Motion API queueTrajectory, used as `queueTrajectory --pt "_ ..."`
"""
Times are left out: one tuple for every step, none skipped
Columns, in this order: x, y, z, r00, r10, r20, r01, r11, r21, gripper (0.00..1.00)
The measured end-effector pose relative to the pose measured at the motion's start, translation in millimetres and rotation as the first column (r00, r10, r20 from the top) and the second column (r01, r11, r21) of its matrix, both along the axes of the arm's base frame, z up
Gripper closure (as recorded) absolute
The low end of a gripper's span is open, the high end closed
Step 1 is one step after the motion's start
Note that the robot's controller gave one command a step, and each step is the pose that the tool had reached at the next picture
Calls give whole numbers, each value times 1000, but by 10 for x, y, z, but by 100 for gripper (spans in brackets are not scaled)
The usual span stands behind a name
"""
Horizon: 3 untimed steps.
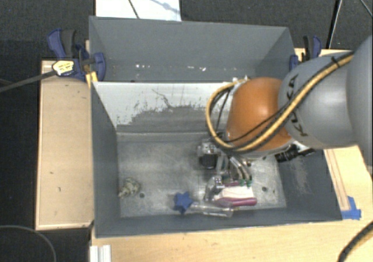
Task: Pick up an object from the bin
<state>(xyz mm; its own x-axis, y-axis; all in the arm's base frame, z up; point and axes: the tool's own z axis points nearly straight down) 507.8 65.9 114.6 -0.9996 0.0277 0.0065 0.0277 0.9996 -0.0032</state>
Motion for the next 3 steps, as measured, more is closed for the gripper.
queueTrajectory --pt "326 -524 -425 990 -143 11 143 990 4 0" --pt "369 -881 -326 953 -304 16 304 953 5 0" --pt "371 -868 -329 952 -305 16 305 952 7 100"
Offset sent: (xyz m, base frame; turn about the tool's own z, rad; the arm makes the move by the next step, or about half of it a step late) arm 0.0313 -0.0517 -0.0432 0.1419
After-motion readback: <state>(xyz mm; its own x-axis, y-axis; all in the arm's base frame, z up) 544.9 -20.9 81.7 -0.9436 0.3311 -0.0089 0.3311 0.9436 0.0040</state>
